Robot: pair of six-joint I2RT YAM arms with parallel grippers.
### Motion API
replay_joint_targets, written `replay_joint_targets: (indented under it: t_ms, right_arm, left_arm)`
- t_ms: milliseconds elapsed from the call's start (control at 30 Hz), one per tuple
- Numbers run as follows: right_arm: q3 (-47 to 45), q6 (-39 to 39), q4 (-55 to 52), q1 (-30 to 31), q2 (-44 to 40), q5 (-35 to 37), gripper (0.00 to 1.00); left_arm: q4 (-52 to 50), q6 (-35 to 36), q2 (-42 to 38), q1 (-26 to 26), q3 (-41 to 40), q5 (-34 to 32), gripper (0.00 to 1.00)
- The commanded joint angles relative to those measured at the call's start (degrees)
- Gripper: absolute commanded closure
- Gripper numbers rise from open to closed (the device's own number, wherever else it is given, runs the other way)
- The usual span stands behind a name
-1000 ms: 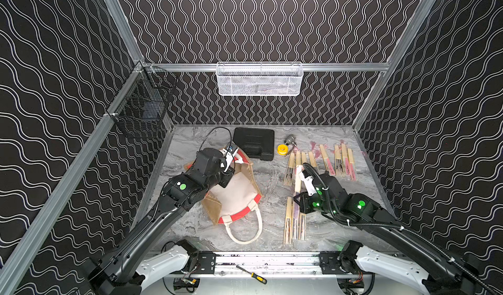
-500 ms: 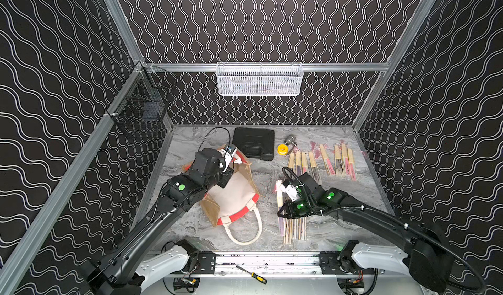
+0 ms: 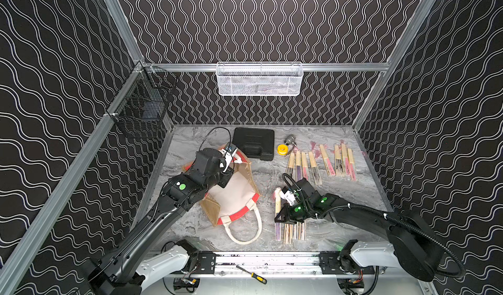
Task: Take out the folding fans from the tote bags
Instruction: Place the folding fan at the center of the board.
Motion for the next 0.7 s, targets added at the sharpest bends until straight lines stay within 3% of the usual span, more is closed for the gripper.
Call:
replay_joint_targets:
  t_ms: [0, 667]
  right_arm:
    - [-1.22, 2.8, 5.06, -1.0, 0.73, -2.05, 1.0]
    - [-3.11, 4.3, 7.94, -2.11, 6.5, -1.77, 1.0]
  left_arm:
    - [0.99, -0.53, 0.23, 0.06, -0.05, -0.28, 1.0]
    - [0.92, -0.37, 0.54, 0.05, -0.17, 0.27, 1.0]
